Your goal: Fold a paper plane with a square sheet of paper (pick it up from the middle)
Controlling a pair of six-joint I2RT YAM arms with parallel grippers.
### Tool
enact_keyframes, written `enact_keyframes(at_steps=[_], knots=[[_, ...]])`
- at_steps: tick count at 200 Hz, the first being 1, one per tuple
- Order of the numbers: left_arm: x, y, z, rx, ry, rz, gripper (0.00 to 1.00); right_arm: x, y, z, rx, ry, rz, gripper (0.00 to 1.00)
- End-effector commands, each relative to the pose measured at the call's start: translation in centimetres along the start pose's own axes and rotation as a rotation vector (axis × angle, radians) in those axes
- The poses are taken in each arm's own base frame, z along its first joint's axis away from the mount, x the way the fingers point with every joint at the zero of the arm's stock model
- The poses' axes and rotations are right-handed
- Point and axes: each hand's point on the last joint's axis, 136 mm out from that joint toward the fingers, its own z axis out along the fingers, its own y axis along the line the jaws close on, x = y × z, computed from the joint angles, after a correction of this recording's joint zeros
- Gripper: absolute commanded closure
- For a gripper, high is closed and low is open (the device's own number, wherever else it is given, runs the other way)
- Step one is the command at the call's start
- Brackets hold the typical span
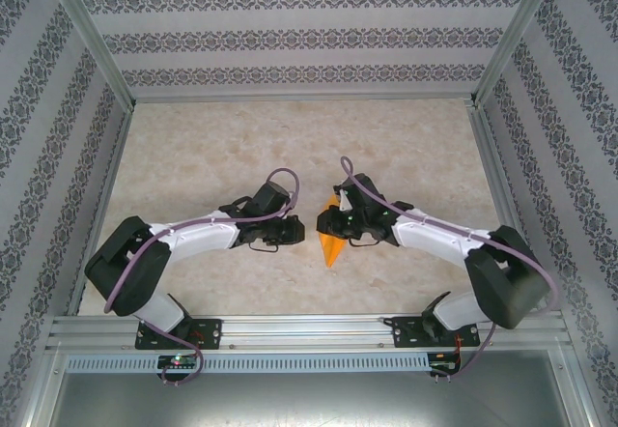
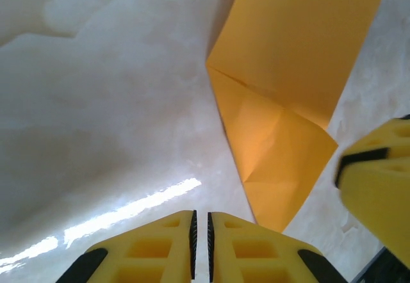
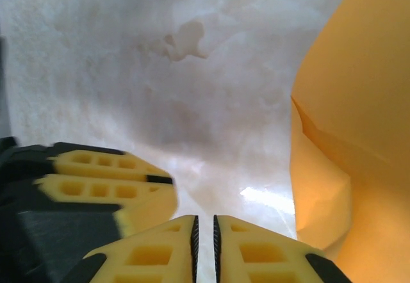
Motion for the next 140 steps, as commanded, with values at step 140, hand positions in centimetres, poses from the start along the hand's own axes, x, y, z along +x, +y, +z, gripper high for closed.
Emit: enact_keyframes(at_steps=[140], knots=[[-1.1,-2.6,1.5,0.101,-0.001,-0.031,0.77,2.6,-9.3,0.5,0.074,-0.007,0.199,0.95]])
